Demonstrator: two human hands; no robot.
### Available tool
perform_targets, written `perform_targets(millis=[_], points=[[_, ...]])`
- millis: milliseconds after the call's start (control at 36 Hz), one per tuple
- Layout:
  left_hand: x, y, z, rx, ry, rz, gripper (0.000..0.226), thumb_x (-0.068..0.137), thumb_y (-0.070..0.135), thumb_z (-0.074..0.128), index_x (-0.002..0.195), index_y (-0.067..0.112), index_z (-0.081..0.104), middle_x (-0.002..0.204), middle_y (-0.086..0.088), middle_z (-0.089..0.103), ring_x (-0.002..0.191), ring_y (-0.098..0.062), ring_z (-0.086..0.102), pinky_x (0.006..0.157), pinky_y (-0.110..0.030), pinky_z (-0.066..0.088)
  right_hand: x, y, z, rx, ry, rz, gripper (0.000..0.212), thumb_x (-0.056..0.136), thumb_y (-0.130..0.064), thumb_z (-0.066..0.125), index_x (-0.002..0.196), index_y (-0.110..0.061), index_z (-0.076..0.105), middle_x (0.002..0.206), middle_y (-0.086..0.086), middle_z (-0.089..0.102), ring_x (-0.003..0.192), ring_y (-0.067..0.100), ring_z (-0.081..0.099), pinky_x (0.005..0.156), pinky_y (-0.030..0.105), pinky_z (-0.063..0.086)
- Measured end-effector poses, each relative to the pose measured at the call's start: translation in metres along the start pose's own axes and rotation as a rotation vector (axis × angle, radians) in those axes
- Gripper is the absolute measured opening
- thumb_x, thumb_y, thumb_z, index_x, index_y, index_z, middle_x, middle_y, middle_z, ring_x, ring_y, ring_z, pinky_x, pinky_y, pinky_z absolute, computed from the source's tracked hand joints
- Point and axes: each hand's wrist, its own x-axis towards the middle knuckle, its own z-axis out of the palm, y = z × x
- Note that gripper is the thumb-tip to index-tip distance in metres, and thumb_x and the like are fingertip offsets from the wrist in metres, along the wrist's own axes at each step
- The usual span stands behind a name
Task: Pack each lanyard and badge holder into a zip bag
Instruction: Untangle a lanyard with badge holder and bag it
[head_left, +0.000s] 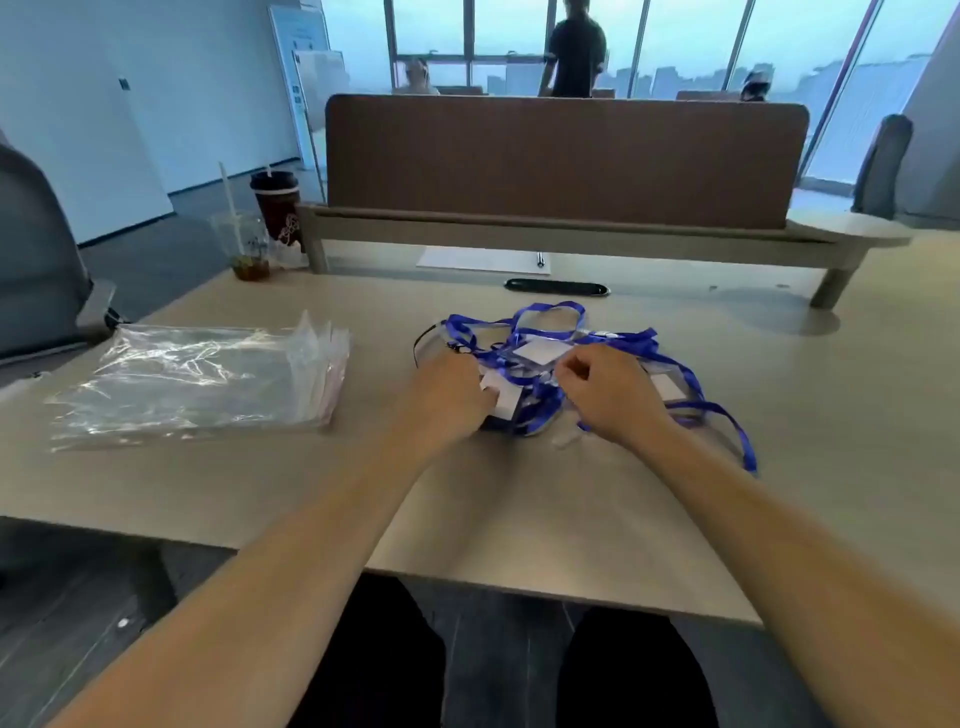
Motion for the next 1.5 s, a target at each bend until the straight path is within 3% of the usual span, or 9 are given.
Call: perform_targets(millis=[222, 444, 639, 750, 861, 944, 1056, 1306, 1500], points=[[0.003, -0.004, -0.003, 0.078, -0.062, -0.008, 0.038, 0.089, 0.052, 0.062, 0.102, 0.017, 0.056, 0.094, 0.003, 0.058, 0.088, -0.015, 0.056, 0.079, -0.027, 0.045, 0.004, -0.011, 0.006, -0.088, 0.001, 0.026, 0.014, 0.099, -0.027, 0.054, 0.095, -0.021, 0.066, 0.084, -0.006, 0.064, 0.073, 0.006, 0.058, 0.06, 0.021, 0.041], [0.019, -0.007, 0.011, 0.136, -0.188, 0.039, 0.041, 0.08, 0.063, 0.066, 0.092, 0.028, 0.049, 0.094, 0.004, 0.053, 0.081, -0.014, 0.048, 0.066, -0.027, 0.038, 0.038, -0.006, 0.015, -0.199, -0.05, -0.009, 0.019, 0.094, -0.034, 0.064, 0.108, -0.023, 0.07, 0.111, -0.005, 0.065, 0.092, 0.009, 0.057, 0.077, 0.025, 0.045], [0.032, -0.02, 0.019, 0.03, -0.226, -0.011, 0.06, 0.075, 0.054, 0.077, 0.117, 0.015, 0.059, 0.095, 0.002, 0.06, 0.079, -0.015, 0.057, 0.062, -0.029, 0.046, 0.052, -0.005, 0.018, -0.339, -0.216, -0.073, 0.036, 0.091, -0.036, 0.069, 0.125, -0.025, 0.067, 0.128, -0.002, 0.061, 0.114, 0.015, 0.056, 0.096, 0.031, 0.045], [0.036, -0.021, 0.013, -0.118, -0.207, -0.052, 0.05, 0.08, 0.039, 0.078, 0.122, 0.019, 0.058, 0.104, -0.001, 0.066, 0.087, -0.018, 0.063, 0.079, -0.038, 0.056, 0.056, -0.002, 0.022, -0.356, -0.219, -0.089, 0.025, 0.093, -0.033, 0.067, 0.116, -0.025, 0.072, 0.119, -0.004, 0.065, 0.105, 0.012, 0.057, 0.081, 0.023, 0.042], [0.039, -0.022, 0.006, -0.196, -0.148, -0.098, 0.011, 0.092, 0.022, 0.064, 0.091, 0.013, 0.057, 0.077, -0.006, 0.063, 0.074, -0.024, 0.066, 0.061, -0.031, 0.051, 0.06, -0.001, 0.025, -0.34, -0.19, -0.082, 0.016, 0.096, -0.028, 0.062, 0.106, -0.024, 0.073, 0.105, -0.004, 0.069, 0.089, 0.008, 0.059, 0.075, 0.023, 0.043], [0.038, -0.021, -0.005, -0.206, -0.047, -0.132, 0.015, 0.096, 0.014, 0.053, 0.086, 0.005, 0.06, 0.075, -0.02, 0.055, 0.076, -0.025, 0.063, 0.048, -0.023, 0.035, 0.063, -0.002, 0.022, -0.309, -0.198, -0.066, 0.014, 0.098, -0.024, 0.056, 0.102, -0.022, 0.069, 0.096, -0.002, 0.068, 0.083, 0.01, 0.061, 0.073, 0.024, 0.047], [0.035, -0.022, -0.014, -0.178, 0.025, -0.123, 0.016, 0.094, 0.01, 0.051, 0.078, 0.012, 0.055, 0.07, -0.002, 0.053, 0.064, -0.016, 0.049, 0.046, -0.017, 0.032, 0.062, -0.003, 0.017, -0.26, -0.138, -0.082, 0.012, 0.104, -0.022, 0.042, 0.097, -0.02, 0.052, 0.086, 0.002, 0.063, 0.073, 0.015, 0.057, 0.065, 0.029, 0.047], [0.043, -0.013, -0.034, -0.258, 0.177, -0.11, 0.002, 0.099, 0.021, 0.052, 0.1, 0.02, 0.053, 0.095, 0.0, 0.058, 0.077, -0.021, 0.063, 0.075, -0.038, 0.057, 0.074, -0.022, -0.025, 0.127, 0.021, -0.027, 0.016, 0.106, -0.022, 0.038, 0.098, -0.016, 0.05, 0.082, 0.007, 0.064, 0.071, 0.023, 0.059, 0.066, 0.04, 0.05], [0.052, 0.008, -0.057, -0.329, 0.183, -0.082, 0.022, 0.1, 0.015, 0.048, 0.12, 0.023, 0.05, 0.101, -0.007, 0.067, 0.072, -0.019, 0.068, 0.058, -0.026, 0.053, 0.09, -0.056, -0.078, 0.329, 0.102, -0.083, 0.013, 0.104, -0.021, 0.045, 0.096, -0.016, 0.055, 0.084, 0.005, 0.062, 0.07, 0.015, 0.055, 0.065, 0.027, 0.049]])
